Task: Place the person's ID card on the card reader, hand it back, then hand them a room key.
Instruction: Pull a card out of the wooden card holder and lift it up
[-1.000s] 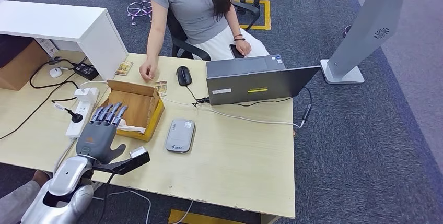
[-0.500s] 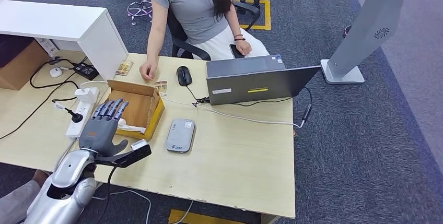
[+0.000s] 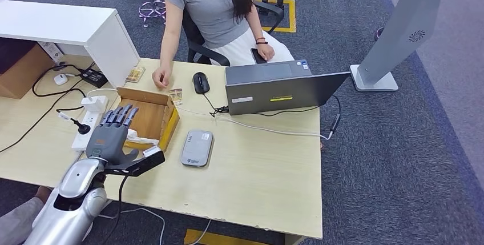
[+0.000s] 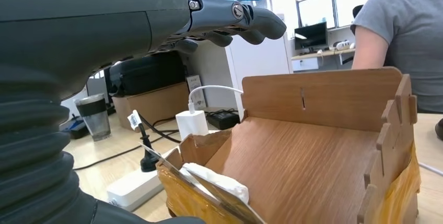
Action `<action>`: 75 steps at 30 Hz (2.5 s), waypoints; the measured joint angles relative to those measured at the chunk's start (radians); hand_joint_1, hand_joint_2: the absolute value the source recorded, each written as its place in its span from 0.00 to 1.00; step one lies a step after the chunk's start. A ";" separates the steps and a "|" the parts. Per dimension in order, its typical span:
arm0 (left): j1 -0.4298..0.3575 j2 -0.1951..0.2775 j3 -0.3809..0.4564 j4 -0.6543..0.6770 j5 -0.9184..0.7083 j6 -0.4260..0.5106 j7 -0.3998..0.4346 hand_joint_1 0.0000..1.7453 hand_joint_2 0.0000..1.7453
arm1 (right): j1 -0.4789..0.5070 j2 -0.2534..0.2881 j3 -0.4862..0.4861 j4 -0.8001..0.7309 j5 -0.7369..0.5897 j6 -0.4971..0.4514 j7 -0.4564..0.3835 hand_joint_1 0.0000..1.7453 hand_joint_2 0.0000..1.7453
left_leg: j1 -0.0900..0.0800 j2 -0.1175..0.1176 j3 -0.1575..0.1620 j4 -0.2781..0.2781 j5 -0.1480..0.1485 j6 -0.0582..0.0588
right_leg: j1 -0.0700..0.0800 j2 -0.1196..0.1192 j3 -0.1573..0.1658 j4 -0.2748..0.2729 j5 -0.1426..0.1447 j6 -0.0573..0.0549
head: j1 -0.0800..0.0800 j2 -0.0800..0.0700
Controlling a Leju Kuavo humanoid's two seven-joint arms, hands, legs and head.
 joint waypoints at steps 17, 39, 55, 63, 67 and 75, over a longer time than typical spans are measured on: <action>-0.059 0.016 0.013 0.163 0.021 -0.015 0.025 0.00 1.00 | 0.000 -0.003 0.000 0.000 0.019 0.011 -0.003 0.00 0.00 | 0.000 0.000 0.000 0.000 0.000 0.000 | 0.000 0.000 0.000 0.000 0.000 0.000 | 0.000 0.000; -0.066 -0.001 0.017 0.206 0.028 0.018 -0.010 0.00 1.00 | 0.000 -0.004 0.000 0.000 0.024 0.010 -0.008 0.00 0.00 | 0.000 0.000 0.000 0.000 0.000 0.000 | 0.000 0.000 0.000 0.000 0.000 0.000 | 0.000 0.000; -0.065 -0.016 0.015 0.194 0.024 0.055 -0.032 0.00 1.00 | 0.000 -0.004 0.000 0.000 0.025 0.010 -0.011 0.00 0.00 | 0.000 0.000 0.000 0.000 0.000 0.000 | 0.000 0.000 0.000 0.000 0.000 0.000 | 0.000 0.000; -0.064 -0.016 0.015 0.188 0.028 0.057 -0.046 0.00 1.00 | 0.000 -0.004 0.000 0.000 0.028 0.011 -0.012 0.00 0.00 | 0.000 0.000 0.000 0.000 0.000 0.000 | 0.000 0.000 0.000 0.000 0.000 0.000 | 0.000 0.000; -0.064 -0.016 0.015 0.188 0.028 0.057 -0.046 0.00 1.00 | 0.000 -0.004 0.000 0.000 0.029 0.011 -0.012 0.00 0.00 | 0.000 0.000 0.000 0.000 0.000 0.000 | 0.000 0.000 0.000 0.000 0.000 0.000 | 0.000 0.000; -0.061 -0.014 0.014 0.186 0.060 0.049 -0.074 1.00 1.00 | 0.000 -0.004 0.000 0.000 0.039 0.011 -0.014 0.00 0.00 | 0.000 0.000 0.000 0.000 0.000 0.000 | 0.000 0.000 0.000 0.000 0.000 0.000 | 0.000 0.000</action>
